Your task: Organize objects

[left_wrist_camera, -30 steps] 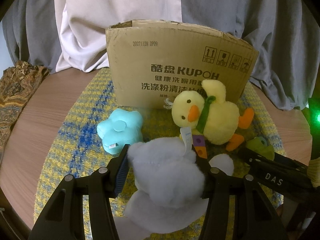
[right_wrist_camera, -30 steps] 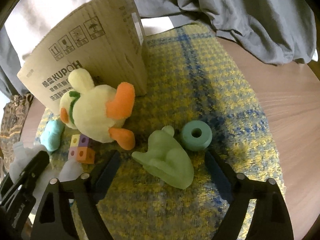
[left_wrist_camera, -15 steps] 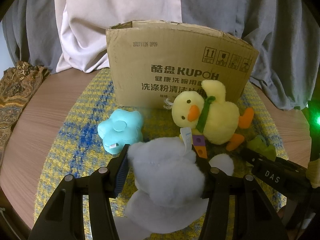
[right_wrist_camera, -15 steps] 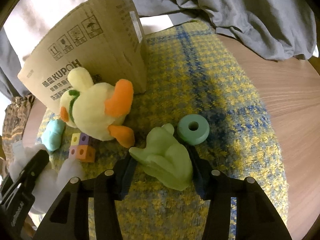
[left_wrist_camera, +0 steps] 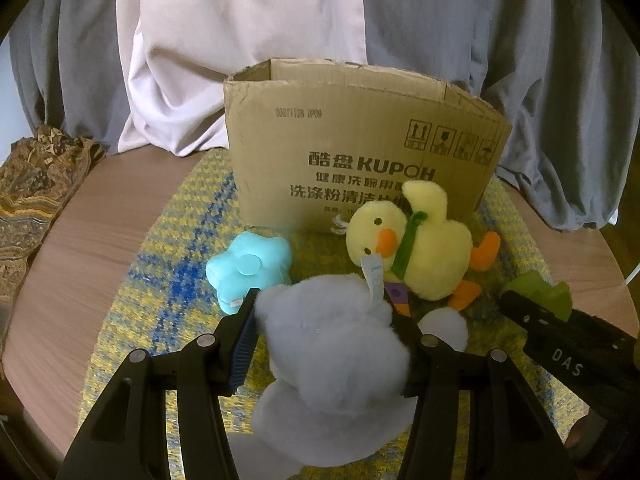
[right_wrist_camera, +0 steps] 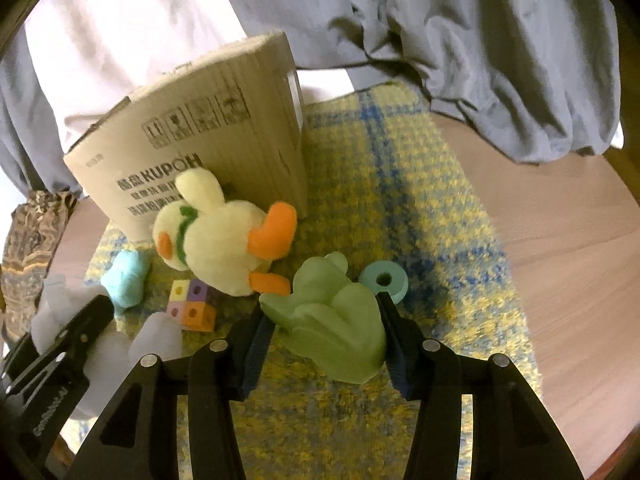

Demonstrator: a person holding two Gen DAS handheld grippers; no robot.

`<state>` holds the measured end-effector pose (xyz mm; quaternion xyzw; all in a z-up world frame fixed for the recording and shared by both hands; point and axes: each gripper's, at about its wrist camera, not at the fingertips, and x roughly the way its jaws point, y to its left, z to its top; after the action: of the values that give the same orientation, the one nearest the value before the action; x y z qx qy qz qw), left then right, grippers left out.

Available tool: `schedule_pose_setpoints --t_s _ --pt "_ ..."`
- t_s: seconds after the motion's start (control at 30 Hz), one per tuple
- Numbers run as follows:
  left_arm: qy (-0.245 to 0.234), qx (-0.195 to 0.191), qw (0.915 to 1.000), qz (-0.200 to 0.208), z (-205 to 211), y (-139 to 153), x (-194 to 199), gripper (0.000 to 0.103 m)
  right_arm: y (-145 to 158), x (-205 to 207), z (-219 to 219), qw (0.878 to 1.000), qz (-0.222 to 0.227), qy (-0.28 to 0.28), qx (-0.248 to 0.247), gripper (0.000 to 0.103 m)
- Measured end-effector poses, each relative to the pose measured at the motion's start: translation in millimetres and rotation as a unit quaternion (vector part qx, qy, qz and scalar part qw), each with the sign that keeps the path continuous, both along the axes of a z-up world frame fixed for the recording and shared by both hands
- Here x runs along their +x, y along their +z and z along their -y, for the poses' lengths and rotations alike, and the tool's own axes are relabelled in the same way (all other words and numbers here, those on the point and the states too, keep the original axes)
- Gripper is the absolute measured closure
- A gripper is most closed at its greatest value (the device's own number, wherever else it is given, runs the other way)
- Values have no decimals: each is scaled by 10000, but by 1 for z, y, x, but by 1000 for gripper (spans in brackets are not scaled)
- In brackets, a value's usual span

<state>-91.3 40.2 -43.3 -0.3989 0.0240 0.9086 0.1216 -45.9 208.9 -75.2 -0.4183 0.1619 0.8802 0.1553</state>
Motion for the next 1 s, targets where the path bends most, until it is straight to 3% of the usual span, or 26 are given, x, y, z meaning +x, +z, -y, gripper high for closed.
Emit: schedule_pose_setpoints --t_s 0.53,1.0 --pt "60 71 9996 -253 10 29 -3 49 46 -2 17 9984 -369 91 412 53" --pt "127 167 9977 -642 22 73 -15 49 97 -11 30 9948 -808 222 584 53"
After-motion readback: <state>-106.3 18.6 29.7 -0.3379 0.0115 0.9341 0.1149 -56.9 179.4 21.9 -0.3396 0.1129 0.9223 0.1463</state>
